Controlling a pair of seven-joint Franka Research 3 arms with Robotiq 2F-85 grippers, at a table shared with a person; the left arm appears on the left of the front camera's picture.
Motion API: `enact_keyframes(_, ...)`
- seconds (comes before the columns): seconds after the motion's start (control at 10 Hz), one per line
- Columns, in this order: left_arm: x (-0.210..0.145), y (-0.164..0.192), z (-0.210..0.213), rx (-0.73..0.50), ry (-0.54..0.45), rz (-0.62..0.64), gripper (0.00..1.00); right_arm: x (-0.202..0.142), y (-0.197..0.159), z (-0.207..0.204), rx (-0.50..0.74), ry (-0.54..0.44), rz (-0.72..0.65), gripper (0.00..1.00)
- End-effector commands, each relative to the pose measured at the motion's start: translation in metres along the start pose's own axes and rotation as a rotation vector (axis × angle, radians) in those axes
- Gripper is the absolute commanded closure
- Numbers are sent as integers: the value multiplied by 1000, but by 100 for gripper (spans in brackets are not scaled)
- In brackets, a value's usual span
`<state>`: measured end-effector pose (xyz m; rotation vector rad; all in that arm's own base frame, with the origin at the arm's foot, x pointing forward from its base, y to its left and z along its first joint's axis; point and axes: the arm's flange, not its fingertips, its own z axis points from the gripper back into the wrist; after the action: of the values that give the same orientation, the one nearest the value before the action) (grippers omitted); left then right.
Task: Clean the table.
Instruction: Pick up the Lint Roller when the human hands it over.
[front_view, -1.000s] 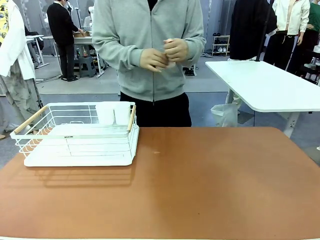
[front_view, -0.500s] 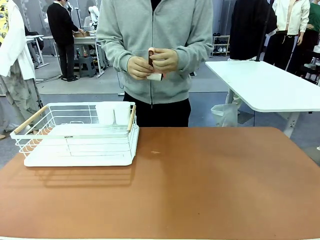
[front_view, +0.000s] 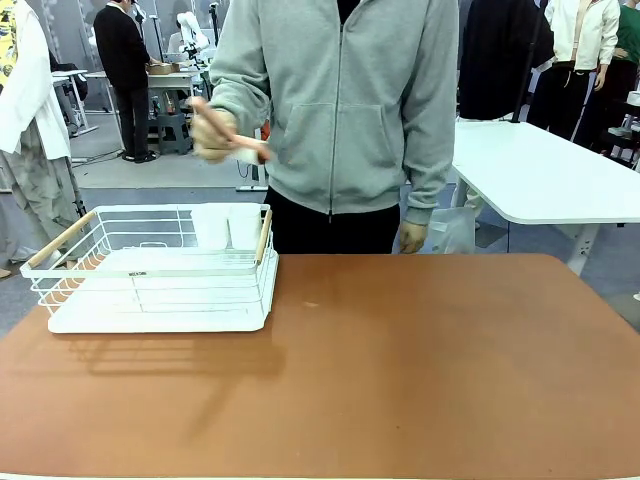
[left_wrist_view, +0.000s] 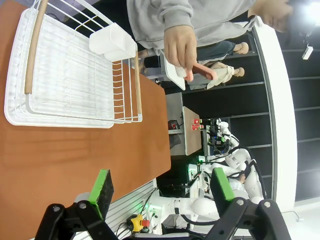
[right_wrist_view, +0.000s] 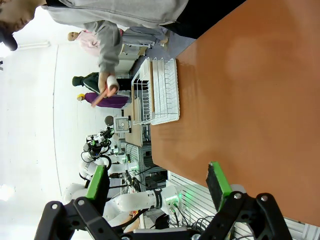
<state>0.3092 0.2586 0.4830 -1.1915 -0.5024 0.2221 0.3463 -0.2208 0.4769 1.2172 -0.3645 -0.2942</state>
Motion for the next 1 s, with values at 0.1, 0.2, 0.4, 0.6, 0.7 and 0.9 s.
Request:
enact_keyframes(0.1, -1, 0, 2, -15, -2, -11, 0, 0, 3, 1, 15, -4, 9, 0)
enact_keyframes(0.2, -1, 0, 2, -15, -2, -11, 0, 0, 3, 1, 15, -4, 9, 0)
enact_keyframes(0.4, -1, 0, 2, -15, -2, -11, 0, 0, 3, 1, 15, -4, 9, 0)
enact_keyframes(0.6, -1, 0, 2, -15, -2, -11, 0, 0, 3, 1, 15, -4, 9, 0)
enact_keyframes(0.7, -1, 0, 2, -15, -2, -11, 0, 0, 3, 1, 15, -4, 9, 0)
enact_keyframes(0.9, 7, -23, -3, 87, -45, -39, 0, 0, 3, 1, 15, -4, 9, 0)
